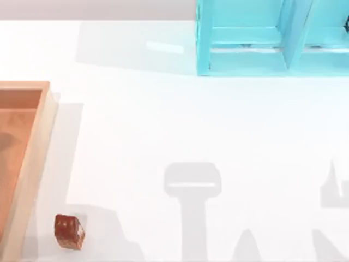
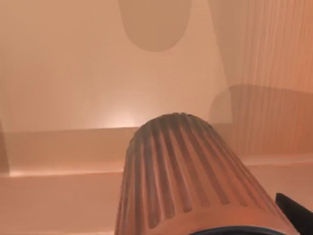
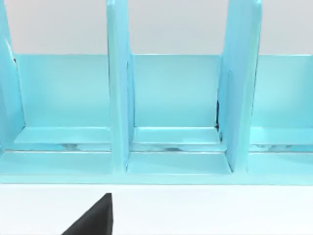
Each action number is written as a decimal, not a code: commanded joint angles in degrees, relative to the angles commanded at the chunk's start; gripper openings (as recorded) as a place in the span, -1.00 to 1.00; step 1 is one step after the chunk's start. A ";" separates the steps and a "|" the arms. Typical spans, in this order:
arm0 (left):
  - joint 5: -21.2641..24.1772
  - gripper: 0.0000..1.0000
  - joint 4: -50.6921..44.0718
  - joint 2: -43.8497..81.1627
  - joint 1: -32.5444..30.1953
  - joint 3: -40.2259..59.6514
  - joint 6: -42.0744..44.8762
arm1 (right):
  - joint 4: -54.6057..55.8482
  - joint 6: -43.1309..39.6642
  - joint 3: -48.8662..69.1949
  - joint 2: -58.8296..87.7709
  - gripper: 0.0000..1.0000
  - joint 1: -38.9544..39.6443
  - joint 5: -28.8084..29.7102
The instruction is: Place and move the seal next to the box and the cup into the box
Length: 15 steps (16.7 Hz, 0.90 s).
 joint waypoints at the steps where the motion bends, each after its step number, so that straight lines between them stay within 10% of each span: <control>1: -0.11 -1.00 0.00 -0.11 -0.09 -0.13 0.00 | 0.00 0.00 0.00 0.00 1.00 0.00 0.00; 15: -0.62 -1.00 12.90 -0.69 0.43 -10.53 0.70 | 0.00 0.00 0.00 0.00 1.00 0.00 0.00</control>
